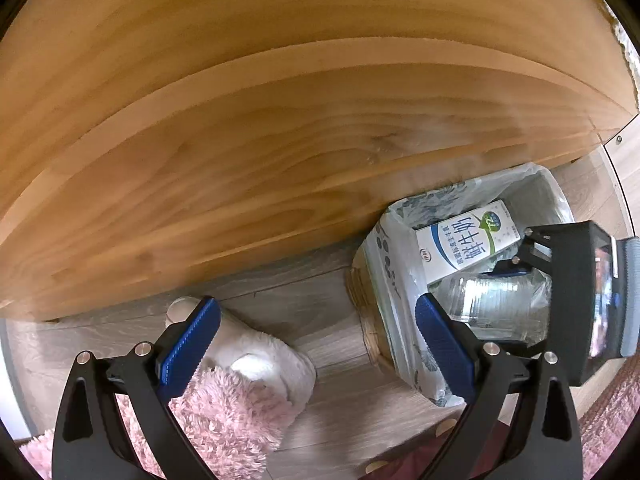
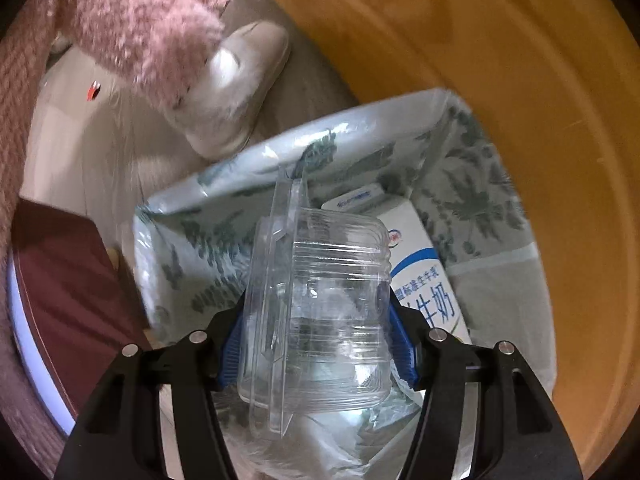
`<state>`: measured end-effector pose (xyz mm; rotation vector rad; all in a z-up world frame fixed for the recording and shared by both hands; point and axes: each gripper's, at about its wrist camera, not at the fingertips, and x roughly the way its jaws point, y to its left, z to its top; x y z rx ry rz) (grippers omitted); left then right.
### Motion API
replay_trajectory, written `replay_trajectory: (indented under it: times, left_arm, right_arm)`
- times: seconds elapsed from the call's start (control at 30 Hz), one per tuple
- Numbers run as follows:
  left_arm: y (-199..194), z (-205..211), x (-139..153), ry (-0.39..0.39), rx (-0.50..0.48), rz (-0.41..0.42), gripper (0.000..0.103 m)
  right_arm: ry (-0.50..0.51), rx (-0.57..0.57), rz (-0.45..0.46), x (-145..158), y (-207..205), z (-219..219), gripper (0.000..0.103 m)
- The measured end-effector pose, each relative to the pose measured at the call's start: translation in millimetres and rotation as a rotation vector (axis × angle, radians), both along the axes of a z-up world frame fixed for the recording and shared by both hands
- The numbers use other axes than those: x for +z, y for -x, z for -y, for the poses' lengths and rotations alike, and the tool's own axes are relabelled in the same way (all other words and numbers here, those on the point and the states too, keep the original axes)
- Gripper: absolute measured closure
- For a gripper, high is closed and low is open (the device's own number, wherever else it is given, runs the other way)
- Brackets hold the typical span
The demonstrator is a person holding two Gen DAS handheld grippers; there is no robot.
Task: Collect trash
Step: 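Lower the clear plastic container into the trash bin with the right tool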
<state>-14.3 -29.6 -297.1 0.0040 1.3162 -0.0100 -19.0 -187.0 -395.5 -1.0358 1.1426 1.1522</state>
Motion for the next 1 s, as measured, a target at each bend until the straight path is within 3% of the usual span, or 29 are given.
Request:
replay_trajectory:
  times: [0.33,0.53,0.77,1.0]
  left_arm:
    - [-2.9,1.9,-9.0,-0.014,-0.002,-0.028,0.008]
    - [-2.7,2.5,-10.8,-0.016,-0.008,-0.034,0.008]
    - [-1.1,2.8,-9.8,-0.012,-0.011,-0.032,0.008]
    - [-0.8,1.9,-8.5,-0.009,-0.006,-0.029,0.008]
  right_arm:
    - [0.039,0.067,-0.045,-28.6,0.6,-5.1,0.042]
    - [0.104,-0.028,-0.134,-37.4,-7.8,-12.2,0.041]
    - [0.125,-0.001,-0.114,-37.2,-2.4,-11.3,0.044]
    - [-0.003,0.155,-0.044,-11.8,21.8,-4.2,0.044]
